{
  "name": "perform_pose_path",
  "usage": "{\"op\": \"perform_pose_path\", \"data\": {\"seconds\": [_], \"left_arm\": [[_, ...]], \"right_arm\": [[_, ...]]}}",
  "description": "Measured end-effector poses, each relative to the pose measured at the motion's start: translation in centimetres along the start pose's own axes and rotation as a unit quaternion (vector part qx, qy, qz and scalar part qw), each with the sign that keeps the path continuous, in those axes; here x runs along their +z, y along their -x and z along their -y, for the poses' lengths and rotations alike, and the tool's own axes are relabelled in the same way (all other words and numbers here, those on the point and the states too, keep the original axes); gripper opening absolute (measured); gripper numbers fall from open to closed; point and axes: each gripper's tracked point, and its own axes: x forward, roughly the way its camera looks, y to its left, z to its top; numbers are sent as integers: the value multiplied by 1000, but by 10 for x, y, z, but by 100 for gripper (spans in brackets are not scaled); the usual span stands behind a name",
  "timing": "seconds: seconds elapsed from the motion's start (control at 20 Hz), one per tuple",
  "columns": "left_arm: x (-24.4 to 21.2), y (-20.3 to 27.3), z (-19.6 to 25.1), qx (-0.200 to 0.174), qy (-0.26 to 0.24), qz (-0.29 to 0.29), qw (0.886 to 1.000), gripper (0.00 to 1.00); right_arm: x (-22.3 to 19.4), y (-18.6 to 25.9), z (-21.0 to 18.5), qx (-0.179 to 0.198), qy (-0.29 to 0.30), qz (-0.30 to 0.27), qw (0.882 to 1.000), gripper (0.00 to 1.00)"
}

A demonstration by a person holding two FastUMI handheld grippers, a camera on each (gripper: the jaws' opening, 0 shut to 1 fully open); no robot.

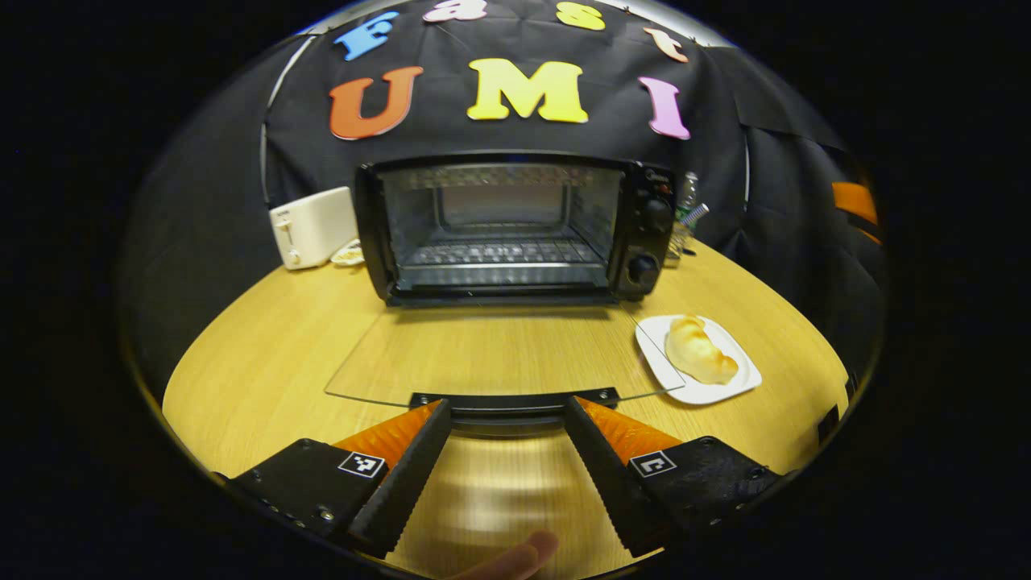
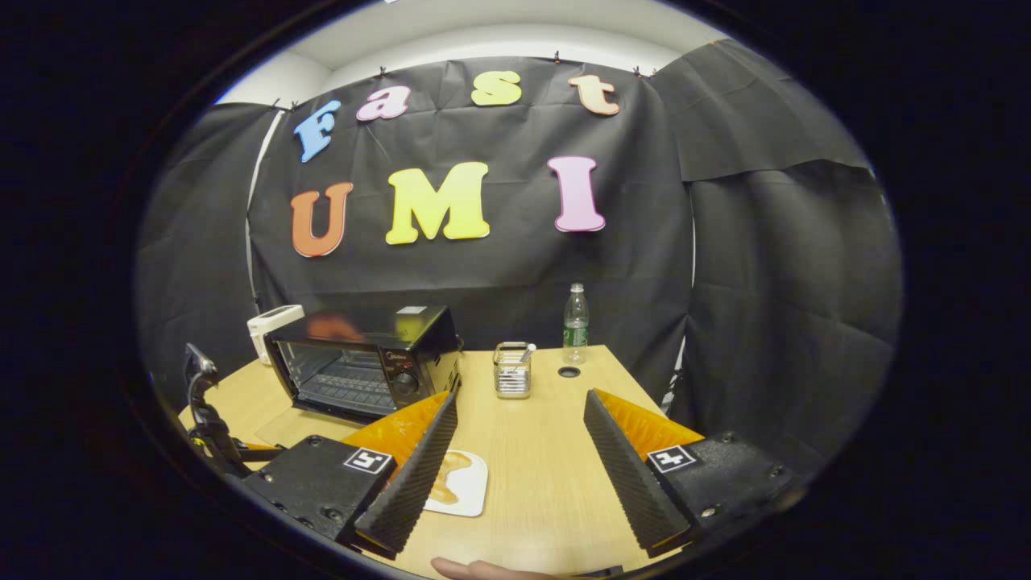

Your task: Open the electric oven with the left hand, put the food in, and close the electric oven.

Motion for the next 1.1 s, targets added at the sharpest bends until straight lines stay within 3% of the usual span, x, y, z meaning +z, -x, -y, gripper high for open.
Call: {"op": "perform_pose_path", "data": {"seconds": [0.35, 0.75, 1.1], "left_arm": [[85, 52, -23, 16, -8, 90, 996, 95], [155, 126, -34, 27, -26, 178, 983, 94], [174, 169, -49, 32, -31, 224, 974, 94]], "right_arm": [[-21, -26, -11, 13, 7, -21, 1000, 97], [-92, -68, -44, 49, 33, -93, 994, 98], [-170, -90, -106, 132, 51, -181, 973, 98]]}}
